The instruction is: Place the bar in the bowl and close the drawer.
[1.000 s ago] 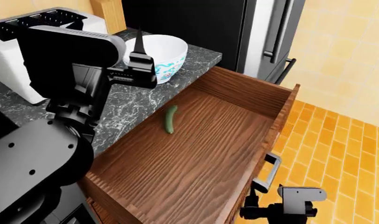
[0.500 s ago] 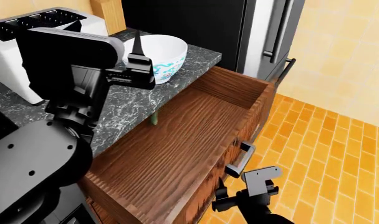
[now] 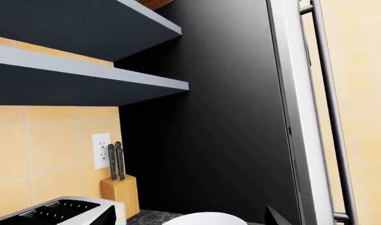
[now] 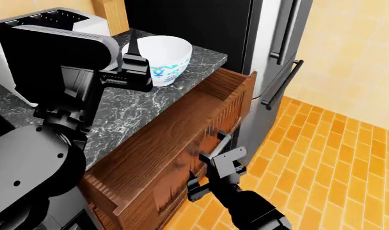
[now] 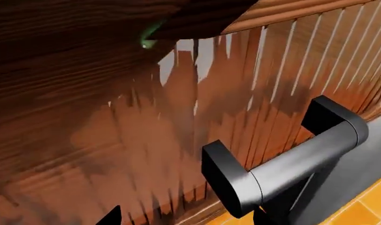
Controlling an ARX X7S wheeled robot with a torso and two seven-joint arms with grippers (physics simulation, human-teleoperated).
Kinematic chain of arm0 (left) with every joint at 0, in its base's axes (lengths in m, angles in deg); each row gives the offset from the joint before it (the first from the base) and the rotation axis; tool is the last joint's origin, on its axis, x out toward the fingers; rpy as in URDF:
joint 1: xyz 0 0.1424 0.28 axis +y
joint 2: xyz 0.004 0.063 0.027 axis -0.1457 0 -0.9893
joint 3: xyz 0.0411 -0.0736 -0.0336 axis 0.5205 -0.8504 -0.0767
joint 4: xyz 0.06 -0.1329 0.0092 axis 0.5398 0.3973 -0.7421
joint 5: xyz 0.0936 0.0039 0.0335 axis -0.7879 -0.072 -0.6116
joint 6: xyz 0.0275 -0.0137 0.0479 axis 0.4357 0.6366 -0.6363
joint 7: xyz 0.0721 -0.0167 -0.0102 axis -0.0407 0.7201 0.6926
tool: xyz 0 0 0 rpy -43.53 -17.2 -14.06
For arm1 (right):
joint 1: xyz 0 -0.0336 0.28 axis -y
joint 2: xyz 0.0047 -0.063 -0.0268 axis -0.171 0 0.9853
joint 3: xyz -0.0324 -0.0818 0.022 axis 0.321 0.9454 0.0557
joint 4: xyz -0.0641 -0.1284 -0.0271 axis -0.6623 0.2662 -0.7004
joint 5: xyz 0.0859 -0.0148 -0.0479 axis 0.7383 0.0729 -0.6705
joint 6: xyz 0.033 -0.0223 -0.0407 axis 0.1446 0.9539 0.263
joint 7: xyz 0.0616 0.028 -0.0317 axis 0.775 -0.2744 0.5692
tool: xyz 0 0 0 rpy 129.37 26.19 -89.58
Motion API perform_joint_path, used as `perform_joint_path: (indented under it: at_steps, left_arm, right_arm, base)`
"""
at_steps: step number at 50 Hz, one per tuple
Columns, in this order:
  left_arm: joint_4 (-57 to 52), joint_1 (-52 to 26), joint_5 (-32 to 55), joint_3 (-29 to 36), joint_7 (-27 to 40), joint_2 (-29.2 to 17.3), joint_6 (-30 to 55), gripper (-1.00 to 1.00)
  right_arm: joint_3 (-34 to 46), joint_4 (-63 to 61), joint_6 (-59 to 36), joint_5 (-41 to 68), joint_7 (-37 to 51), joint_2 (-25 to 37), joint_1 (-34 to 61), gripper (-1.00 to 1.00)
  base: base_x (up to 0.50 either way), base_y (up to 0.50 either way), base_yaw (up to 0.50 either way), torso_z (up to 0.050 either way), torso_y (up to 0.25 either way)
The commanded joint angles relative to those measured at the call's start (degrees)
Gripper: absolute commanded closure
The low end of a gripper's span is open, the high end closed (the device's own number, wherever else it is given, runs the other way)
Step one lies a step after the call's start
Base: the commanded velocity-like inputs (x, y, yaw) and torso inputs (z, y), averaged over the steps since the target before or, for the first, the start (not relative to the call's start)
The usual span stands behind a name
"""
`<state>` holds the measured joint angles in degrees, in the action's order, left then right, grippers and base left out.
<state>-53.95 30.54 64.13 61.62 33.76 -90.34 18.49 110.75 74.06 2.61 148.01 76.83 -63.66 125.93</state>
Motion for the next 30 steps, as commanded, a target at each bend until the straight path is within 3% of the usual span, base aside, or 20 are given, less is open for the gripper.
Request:
perform_joint_path:
  at_steps: [1,9,30]
  left_arm:
    - [-1.5,0.1,1.6,-0.9,1.3,-1.1,1.5,-1.0]
    - [-2.9,-0.5,3.4,-2.0,2.5,-2.0,2.9,-1.0]
    - [-4.9,-0.5,6.0,-3.6,4.3,-3.3,4.2,-1.0]
  right_arm:
    - [7.8,6.2,-0.2,3.5,-7.6,-7.3,4.1,-1.0]
    - [11.8,3.3,-0.9,6.5,-7.4,-7.3,6.2,-1.0]
    - [12.4,-1.5,-2.1,5.8,-7.4,-7.3,8.1,-1.0]
  base:
    - [0.0,0.0,0.0,0.0,0.0]
    - [0.0,0.0,0.0,0.0,0.0]
    - [0.0,0.0,0.0,0.0,0.0]
